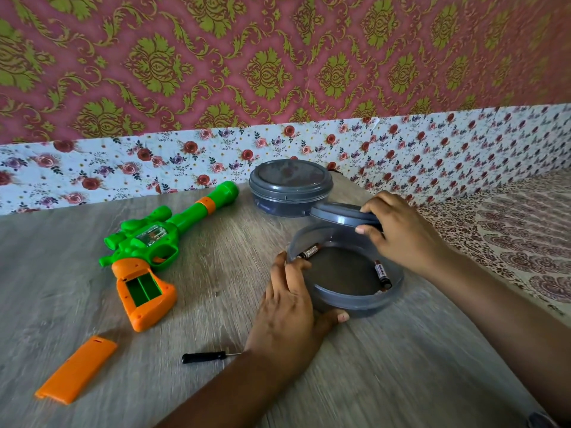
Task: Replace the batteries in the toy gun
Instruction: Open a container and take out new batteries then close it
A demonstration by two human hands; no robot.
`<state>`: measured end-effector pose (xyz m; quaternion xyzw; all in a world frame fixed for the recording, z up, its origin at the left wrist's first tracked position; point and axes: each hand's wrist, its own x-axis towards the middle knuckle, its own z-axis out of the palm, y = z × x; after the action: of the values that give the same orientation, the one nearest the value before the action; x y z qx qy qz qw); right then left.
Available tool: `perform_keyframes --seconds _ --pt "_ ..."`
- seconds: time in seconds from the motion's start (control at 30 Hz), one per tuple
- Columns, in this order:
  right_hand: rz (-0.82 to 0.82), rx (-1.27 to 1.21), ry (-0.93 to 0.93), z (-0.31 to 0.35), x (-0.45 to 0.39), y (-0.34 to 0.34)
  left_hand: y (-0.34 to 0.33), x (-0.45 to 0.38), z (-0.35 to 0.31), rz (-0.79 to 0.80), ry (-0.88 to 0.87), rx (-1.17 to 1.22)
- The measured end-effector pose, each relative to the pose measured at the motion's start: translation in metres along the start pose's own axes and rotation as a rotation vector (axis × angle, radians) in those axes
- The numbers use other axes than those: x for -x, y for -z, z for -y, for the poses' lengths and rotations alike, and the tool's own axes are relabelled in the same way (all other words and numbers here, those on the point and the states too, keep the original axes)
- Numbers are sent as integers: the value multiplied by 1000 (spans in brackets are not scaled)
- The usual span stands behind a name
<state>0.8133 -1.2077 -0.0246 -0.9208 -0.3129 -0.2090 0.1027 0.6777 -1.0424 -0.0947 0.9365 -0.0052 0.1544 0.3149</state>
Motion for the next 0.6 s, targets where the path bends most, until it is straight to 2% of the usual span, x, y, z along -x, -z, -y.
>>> perform_keyframes --seconds 0.13,0.27,0.3,0.33,0.43,0.47,0.53,0.6 --pt "43 68 3 2 2 1 0 0 -1 5 7 2" --pt "-15 93 48 18 7 19 1 1 -1 13 9 -15" --pt "25 74 65 26 9 25 2 1 -1 12 2 -24" --pt "134 56 65 35 11 32 2 1 -2 6 -10 -30" --pt "699 189 -32 60 9 48 3 1 -2 1 -23 -30" --pt "835 255 -59 65 6 50 3 1 -2 2 -22 -33" --pt "979 365 -68 72 -2 48 4 1 -2 0 -22 -46" --pt "1047 447 -55 76 -8 43 5 1 -2 -2 -19 -56"
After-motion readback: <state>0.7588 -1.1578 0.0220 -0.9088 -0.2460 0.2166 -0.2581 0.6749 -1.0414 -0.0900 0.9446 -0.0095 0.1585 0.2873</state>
